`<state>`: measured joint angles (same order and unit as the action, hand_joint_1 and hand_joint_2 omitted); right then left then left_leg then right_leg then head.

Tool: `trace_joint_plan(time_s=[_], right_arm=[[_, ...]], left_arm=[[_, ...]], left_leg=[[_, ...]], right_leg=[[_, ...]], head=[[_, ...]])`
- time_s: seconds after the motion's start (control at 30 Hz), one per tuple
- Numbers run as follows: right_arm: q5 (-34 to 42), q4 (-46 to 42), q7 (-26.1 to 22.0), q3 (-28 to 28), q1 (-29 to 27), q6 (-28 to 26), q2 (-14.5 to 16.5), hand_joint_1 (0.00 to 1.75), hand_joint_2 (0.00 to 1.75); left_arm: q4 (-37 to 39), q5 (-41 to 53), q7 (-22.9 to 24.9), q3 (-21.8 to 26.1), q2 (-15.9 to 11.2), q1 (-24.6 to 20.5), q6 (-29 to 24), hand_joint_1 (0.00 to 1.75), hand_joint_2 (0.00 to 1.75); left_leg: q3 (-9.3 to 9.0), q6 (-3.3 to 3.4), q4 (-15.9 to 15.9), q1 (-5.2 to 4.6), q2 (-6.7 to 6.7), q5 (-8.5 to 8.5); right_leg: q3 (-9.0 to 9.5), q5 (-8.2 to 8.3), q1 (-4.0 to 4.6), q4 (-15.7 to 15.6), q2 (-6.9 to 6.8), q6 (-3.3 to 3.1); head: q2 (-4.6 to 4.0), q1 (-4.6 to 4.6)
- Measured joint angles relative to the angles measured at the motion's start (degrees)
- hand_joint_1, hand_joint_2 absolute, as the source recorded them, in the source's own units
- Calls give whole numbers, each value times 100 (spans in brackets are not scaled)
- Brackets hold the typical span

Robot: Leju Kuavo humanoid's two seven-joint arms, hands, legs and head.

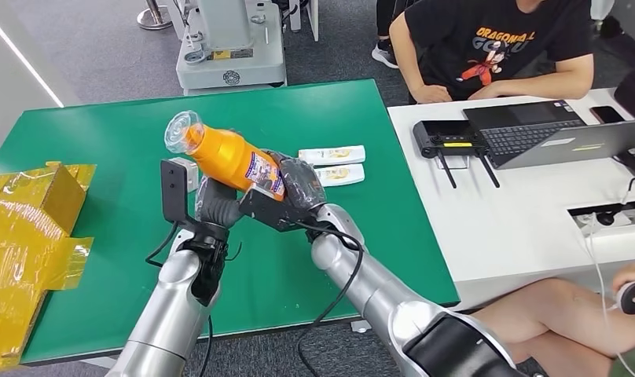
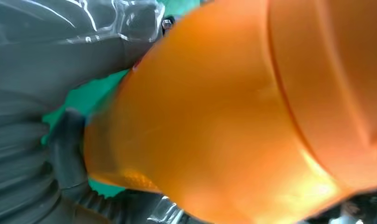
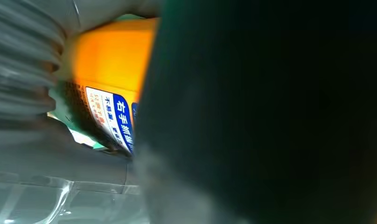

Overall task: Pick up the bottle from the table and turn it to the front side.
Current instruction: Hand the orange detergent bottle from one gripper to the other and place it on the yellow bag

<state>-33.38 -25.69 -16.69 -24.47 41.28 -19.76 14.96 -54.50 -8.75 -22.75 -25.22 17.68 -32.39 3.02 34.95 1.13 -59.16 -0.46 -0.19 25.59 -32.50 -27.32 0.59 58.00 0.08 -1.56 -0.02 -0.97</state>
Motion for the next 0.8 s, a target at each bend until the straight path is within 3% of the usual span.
trace_joint_plan(time_s=[0.3, 0.33, 0.47, 0.8], right_arm=[[13, 86, -2, 108, 0, 49, 101, 175, 175], [13, 97, 1, 116, 0, 60, 105, 175, 175], [12, 154, 21, 132, 0, 87, 122, 175, 175], [-69, 273, 79, 169, -122, 122, 130, 175, 175]], left_arm=[[81, -19, -15, 30, 2, -13, -32, 0, 175], [89, -19, -16, 34, 2, -13, -41, 7, 175], [128, -30, -60, 67, 2, -10, -112, 170, 175], [174, -55, -70, 142, 34, 78, -229, 175, 175]], left_leg=[[2, 0, 0, 0, 1, 0], [2, 0, 0, 0, 1, 0], [3, 0, 0, -1, 0, 0], [2, 0, 0, 0, 2, 0]], right_leg=[[0, 0, 0, 0, 0, 0], [0, 0, 0, 0, 0, 0], [0, 0, 0, 0, 0, 0], [-2, 0, 0, 0, 1, 0]], head=[[0, 1], [0, 0], [0, -1], [0, 0]])
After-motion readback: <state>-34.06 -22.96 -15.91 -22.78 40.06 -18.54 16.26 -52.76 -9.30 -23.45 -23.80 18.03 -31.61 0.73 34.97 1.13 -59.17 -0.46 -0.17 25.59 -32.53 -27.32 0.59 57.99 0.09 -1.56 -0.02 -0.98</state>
